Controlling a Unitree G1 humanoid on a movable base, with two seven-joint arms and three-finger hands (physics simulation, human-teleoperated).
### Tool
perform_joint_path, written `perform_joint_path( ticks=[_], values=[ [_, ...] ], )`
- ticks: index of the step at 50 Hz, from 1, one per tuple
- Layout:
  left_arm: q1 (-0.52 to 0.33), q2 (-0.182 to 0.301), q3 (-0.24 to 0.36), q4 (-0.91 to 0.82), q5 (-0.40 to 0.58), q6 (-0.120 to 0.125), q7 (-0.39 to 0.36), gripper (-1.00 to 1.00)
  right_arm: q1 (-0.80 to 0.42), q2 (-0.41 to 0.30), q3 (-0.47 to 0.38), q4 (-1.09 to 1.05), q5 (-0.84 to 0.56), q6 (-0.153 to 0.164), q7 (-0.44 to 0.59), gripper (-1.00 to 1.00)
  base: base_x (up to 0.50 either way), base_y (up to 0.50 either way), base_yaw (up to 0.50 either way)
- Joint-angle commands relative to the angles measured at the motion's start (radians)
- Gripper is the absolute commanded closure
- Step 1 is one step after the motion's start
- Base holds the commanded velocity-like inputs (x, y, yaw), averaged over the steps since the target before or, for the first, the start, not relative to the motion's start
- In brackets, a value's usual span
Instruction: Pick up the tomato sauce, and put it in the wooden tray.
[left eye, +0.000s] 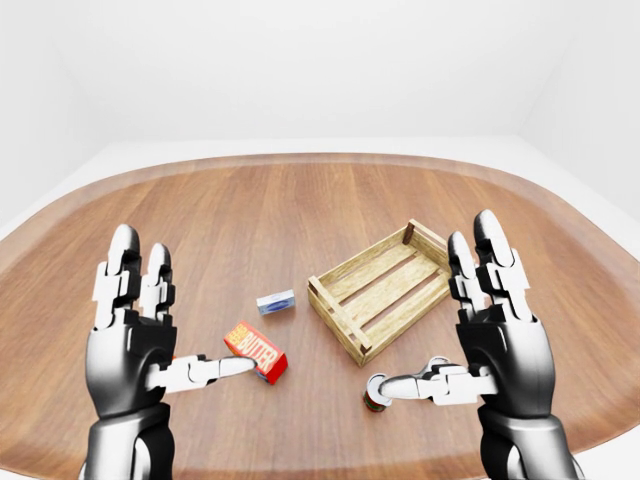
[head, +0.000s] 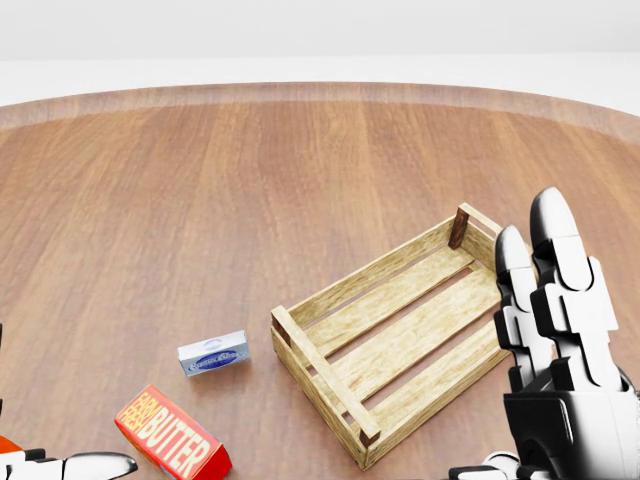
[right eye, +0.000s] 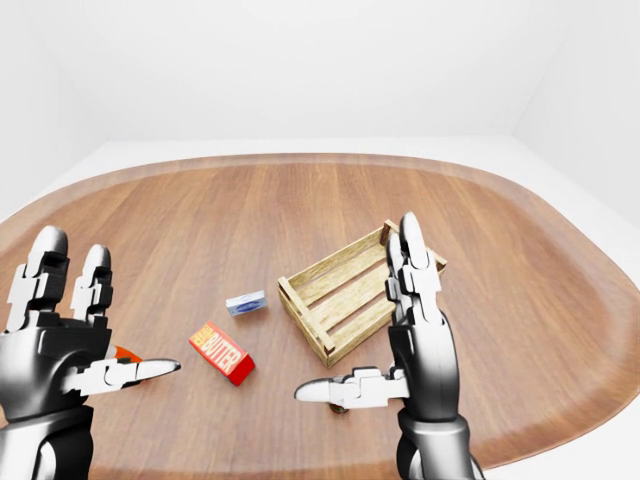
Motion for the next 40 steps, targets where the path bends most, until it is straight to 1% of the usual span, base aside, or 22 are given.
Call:
perform_joint_path(
  ticks=[1, 10, 13, 16, 23, 40],
  values=[
    [0.004, -0.001, 0.0, -0.003, -0.001, 0.0, -0.001, -1.0, 0.051, -0.054, 0.086, 0.016, -0.012, 0.0, -0.068, -1.0, 0.0, 0.0, 0.0],
    [0.007, -0.002, -0.002, -0.003, 0.004, 0.0, 0.001, -1.0, 0.063, -0.086, 0.119, 0.069, -0.007, 0.0, -0.101, -1.0, 0.0, 0.0, 0.0],
    [-0.009, 0.001, 0.002, 0.016, 0.008, 0.0, 0.006, -1.0, 0.069, -0.094, 0.132, 0.068, -0.009, 0.0, -0.11, -1.0, 0.0, 0.0, 0.0],
    [-0.007, 0.002, 0.003, 0.012, 0.006, 0.0, 0.008, -1.0, 0.074, -0.102, 0.141, 0.074, -0.012, 0.0, -0.119, -1.0, 0.0, 0.0, 0.0],
    [0.0, 0.001, -0.007, 0.015, 0.015, 0.0, 0.008, -1.0, 0.082, -0.118, 0.16, 0.086, -0.019, 0.0, -0.14, -1.0, 0.0, 0.0, 0.0],
    [0.001, 0.0, -0.003, 0.009, 0.015, 0.0, 0.011, -1.0, 0.103, -0.138, 0.173, 0.126, -0.022, 0.0, -0.163, -1.0, 0.0, 0.0, 0.0]
  ],
)
